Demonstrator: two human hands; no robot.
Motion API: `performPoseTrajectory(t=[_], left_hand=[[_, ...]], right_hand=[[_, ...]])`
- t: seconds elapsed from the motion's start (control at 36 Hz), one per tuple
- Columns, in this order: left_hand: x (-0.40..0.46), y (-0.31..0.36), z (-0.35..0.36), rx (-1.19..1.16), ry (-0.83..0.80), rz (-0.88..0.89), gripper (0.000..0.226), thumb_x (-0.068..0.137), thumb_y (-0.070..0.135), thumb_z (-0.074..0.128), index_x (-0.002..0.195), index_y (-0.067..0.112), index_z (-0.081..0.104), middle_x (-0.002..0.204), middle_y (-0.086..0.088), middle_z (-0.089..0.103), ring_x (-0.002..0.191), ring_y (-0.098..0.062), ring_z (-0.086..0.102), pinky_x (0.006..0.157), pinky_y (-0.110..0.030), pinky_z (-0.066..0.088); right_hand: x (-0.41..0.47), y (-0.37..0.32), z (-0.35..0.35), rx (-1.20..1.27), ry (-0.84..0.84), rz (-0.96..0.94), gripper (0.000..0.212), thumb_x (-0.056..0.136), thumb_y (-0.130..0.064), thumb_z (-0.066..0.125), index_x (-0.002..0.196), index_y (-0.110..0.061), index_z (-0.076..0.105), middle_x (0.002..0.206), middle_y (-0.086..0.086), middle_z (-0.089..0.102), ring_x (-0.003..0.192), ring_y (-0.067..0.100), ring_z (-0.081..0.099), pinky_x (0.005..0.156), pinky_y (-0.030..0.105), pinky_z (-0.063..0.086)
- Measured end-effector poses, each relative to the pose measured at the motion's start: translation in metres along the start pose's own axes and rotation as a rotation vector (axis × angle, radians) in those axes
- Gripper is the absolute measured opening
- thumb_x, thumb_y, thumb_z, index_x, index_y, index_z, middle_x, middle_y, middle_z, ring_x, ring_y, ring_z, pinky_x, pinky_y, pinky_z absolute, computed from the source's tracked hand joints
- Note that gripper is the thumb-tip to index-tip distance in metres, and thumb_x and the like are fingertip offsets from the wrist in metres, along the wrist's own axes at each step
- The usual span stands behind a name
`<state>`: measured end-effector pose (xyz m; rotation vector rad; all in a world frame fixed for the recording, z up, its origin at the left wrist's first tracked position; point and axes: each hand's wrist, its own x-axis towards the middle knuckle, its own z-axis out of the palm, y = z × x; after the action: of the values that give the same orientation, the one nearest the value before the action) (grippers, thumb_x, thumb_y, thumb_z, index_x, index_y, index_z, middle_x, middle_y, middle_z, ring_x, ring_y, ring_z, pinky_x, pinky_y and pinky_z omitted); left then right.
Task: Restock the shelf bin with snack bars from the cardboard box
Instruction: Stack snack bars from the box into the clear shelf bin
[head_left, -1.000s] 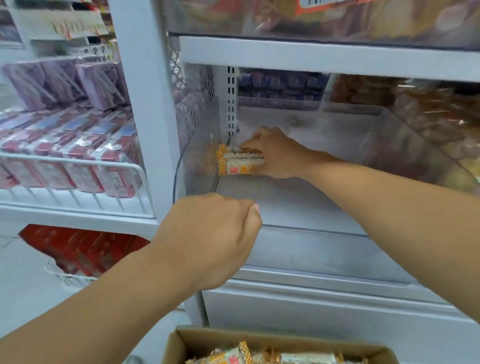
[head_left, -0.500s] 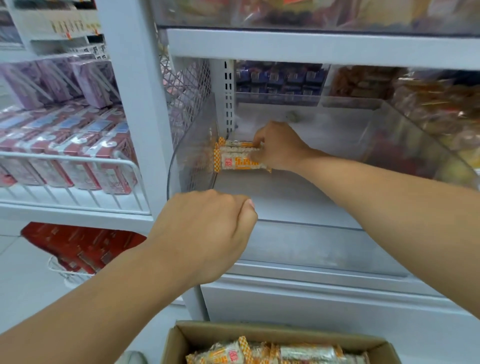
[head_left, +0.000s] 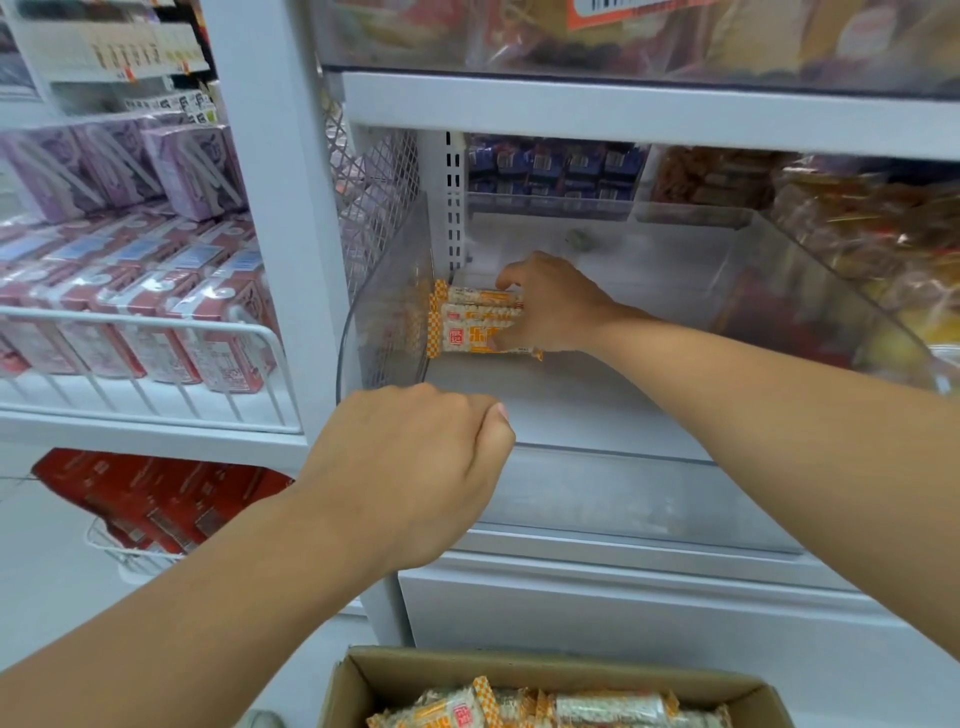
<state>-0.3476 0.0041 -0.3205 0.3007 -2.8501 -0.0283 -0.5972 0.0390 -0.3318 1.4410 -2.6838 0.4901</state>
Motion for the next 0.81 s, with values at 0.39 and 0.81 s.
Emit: performPoseTrajectory(t=[0.39, 0.81], left_hand=[[0.001, 0.002, -0.002, -0.018, -0.023, -0.003, 0.064, 0.092, 0.047, -0.001, 0.103, 0.032, 0.060, 0.080, 0.003, 0.063, 0.079, -0.022, 0.060, 0.073, -0.036, 0.049], [0.000, 0.002, -0.002, -0.026, -0.013, -0.004, 0.062, 0.093, 0.047, 0.000, 0.099, 0.030, 0.059, 0.074, 0.003, 0.059, 0.075, -0.022, 0.058, 0.070, -0.036, 0.047]], right_hand=[[-0.004, -0.007, 0.016, -0.041, 0.110, -0.054, 0.043, 0.081, -0.036, 0.079, 0.117, -0.014, 0.068, 0.117, 0.007, 0.057, 0.109, 0.026, 0.052, 0.089, 0.041, 0.049], [-0.005, -0.002, 0.016, 0.015, 0.092, -0.074, 0.056, 0.077, -0.039, 0.082, 0.127, -0.020, 0.064, 0.119, 0.004, 0.057, 0.112, 0.024, 0.052, 0.088, 0.041, 0.049]])
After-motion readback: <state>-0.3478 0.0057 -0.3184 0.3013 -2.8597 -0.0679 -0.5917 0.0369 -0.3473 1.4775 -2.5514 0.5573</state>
